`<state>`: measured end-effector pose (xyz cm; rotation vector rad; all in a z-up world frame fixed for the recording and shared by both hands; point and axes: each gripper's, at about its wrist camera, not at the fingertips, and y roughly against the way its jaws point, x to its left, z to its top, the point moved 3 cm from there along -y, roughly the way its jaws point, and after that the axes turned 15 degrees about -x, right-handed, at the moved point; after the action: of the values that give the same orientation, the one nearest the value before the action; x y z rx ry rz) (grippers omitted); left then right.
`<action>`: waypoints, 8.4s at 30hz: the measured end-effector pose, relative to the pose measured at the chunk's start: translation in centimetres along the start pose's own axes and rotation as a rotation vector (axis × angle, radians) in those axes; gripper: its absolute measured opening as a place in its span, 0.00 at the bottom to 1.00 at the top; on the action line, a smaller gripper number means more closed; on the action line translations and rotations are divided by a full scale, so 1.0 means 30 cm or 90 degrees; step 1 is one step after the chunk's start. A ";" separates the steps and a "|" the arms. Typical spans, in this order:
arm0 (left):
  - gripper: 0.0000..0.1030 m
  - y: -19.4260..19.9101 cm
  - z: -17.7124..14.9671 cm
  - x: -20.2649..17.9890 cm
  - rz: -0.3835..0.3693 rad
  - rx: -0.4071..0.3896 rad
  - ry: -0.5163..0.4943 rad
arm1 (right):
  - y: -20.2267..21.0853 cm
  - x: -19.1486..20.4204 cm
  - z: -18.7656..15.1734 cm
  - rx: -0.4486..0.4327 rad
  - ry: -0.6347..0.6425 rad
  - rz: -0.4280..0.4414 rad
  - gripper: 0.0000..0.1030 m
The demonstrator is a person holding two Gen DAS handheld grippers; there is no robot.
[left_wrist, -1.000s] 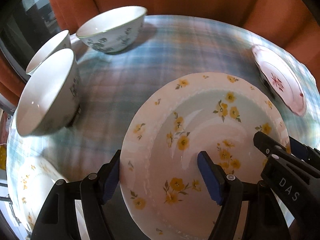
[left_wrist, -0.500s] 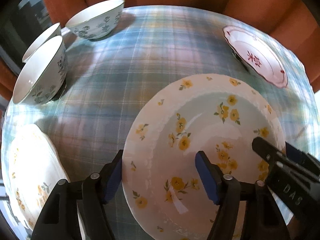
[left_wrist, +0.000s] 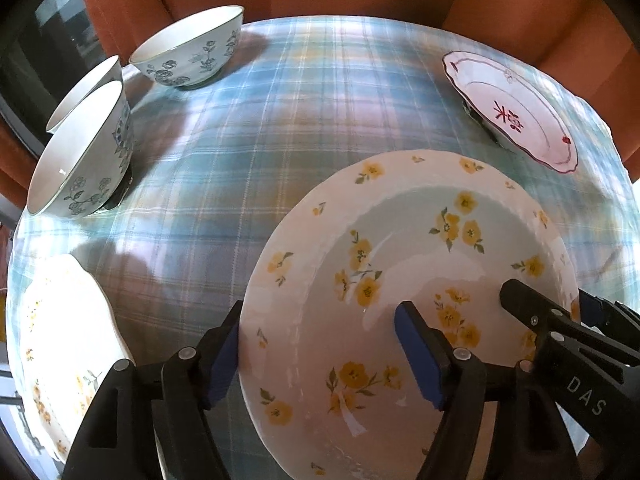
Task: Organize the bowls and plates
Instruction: 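Lift the deep plate and carry it toward the scalloped plate, then lower the deep plate onto the scalloped plate and open the right gripper, then move the right gripper toward the small red-pattern plate, then grasp the red-pattern plate's rim with the right gripper and lift, then carry the red-pattern plate with the right gripper toward the yellow-flower plate stack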
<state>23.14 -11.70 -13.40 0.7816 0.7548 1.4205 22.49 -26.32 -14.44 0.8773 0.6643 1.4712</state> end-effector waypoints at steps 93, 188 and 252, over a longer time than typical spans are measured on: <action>0.83 0.258 -0.169 0.806 -0.019 -0.058 0.016 | 0.231 0.732 -0.174 -0.057 0.015 -0.087 0.28; 0.86 -0.028 0.446 -0.435 0.035 -0.194 -0.063 | 0.093 -0.302 0.512 -0.231 0.061 0.007 0.91; 0.54 -0.028 0.031 -0.283 0.007 -0.027 0.034 | 0.028 -0.229 0.105 -0.027 -0.001 0.058 0.57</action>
<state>24.24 -20.22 -13.66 0.7180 0.7598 1.4683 24.46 -33.52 -12.94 0.8854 0.5961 1.5595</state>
